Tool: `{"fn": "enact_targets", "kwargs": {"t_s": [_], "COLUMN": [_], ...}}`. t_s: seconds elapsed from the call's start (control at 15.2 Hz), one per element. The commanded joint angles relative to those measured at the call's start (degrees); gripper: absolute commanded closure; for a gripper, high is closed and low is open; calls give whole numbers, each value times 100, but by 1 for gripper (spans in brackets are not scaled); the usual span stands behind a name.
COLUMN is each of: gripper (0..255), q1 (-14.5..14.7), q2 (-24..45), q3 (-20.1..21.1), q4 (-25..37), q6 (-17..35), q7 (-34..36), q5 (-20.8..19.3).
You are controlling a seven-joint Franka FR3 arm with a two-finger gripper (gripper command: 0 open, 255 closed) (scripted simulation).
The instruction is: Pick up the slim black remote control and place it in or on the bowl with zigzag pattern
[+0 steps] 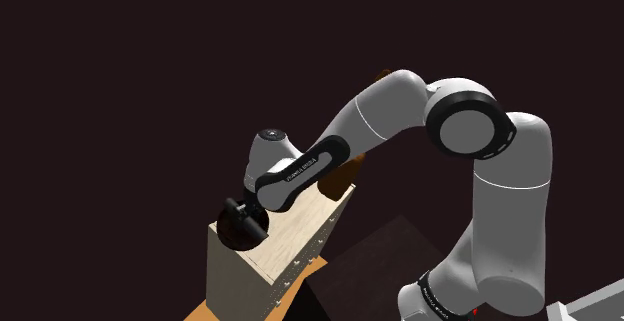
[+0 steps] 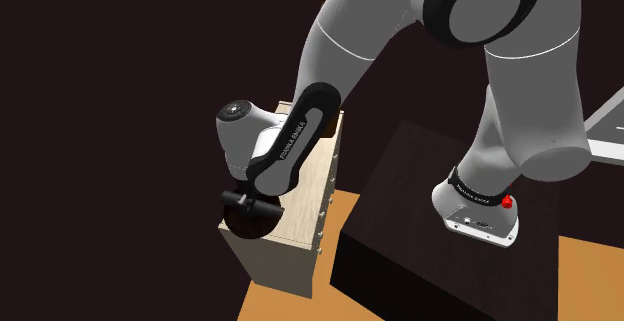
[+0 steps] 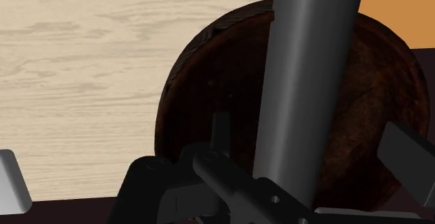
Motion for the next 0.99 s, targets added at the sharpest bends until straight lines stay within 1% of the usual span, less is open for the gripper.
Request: {"fn": "enact_targets", "kwargs": {"t_s": [0.0,0.13,0.4,0.92], "gripper": [0,0,0,0], "q1": [0,0,-83,-82], "q2": [0,0,-654,-655], "q3": [0,0,50,49], "q4": [0,-3,-122,-122], "q6": [-1,1,-535,-535], "q7": [0,0,-40,-40], "q5": [0,0,59,60]}}
